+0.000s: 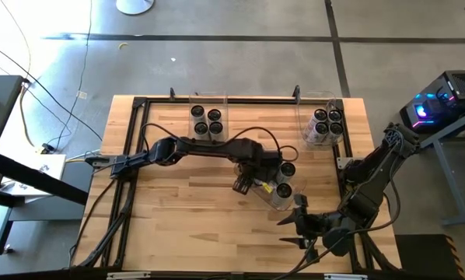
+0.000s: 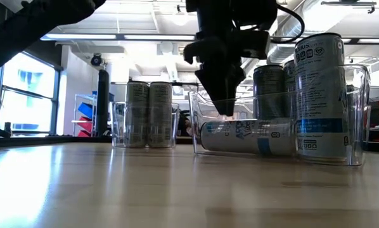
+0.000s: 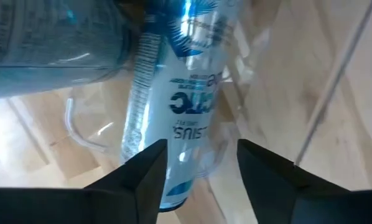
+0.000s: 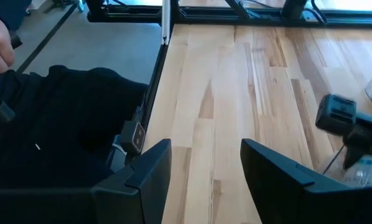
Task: Sort soda cans
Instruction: Adjust the white/blue soda can
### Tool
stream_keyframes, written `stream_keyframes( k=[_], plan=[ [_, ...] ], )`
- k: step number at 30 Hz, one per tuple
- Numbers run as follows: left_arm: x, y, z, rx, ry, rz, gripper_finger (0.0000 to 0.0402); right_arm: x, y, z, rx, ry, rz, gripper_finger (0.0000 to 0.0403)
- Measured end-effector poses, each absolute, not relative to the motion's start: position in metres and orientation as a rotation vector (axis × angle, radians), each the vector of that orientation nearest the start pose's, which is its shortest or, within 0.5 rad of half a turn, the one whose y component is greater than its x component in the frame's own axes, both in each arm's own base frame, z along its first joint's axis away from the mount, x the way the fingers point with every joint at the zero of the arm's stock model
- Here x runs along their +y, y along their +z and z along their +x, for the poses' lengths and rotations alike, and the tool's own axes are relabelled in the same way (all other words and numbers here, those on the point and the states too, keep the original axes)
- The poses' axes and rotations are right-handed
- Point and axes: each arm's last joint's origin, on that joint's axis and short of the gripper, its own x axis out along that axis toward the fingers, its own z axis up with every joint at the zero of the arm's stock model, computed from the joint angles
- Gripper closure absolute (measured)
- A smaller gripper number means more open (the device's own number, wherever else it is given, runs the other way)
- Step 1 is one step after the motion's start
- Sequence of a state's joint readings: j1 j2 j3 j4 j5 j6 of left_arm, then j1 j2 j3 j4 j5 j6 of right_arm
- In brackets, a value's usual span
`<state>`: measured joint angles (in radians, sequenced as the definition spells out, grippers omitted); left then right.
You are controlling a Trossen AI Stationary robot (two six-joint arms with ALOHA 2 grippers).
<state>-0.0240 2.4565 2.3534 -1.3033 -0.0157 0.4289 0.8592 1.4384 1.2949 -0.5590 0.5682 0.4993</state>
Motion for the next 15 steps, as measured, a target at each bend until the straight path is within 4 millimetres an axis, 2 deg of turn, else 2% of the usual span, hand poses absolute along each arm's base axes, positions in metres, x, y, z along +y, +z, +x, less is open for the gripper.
stream_keyframes(
  k=[4,9,13,15],
  plan=[
    [-0.010,0.217,0.487,1.379,-0.315,0.333,0.0203,0.220,0.327,0.210,0.618,0.100,0.074,0.0214],
    [-0.011,0.250,0.479,1.293,-0.316,0.291,0.0211,0.215,0.319,0.206,0.691,0.025,0.111,0.0214],
    [-0.011,0.274,0.473,1.169,-0.479,0.105,0.0226,0.219,0.310,0.210,0.707,-0.017,0.097,0.0214],
    [-0.011,0.288,0.465,1.133,-0.514,0.069,0.0235,0.222,0.304,0.213,0.714,-0.026,0.078,0.0214]
  ],
)
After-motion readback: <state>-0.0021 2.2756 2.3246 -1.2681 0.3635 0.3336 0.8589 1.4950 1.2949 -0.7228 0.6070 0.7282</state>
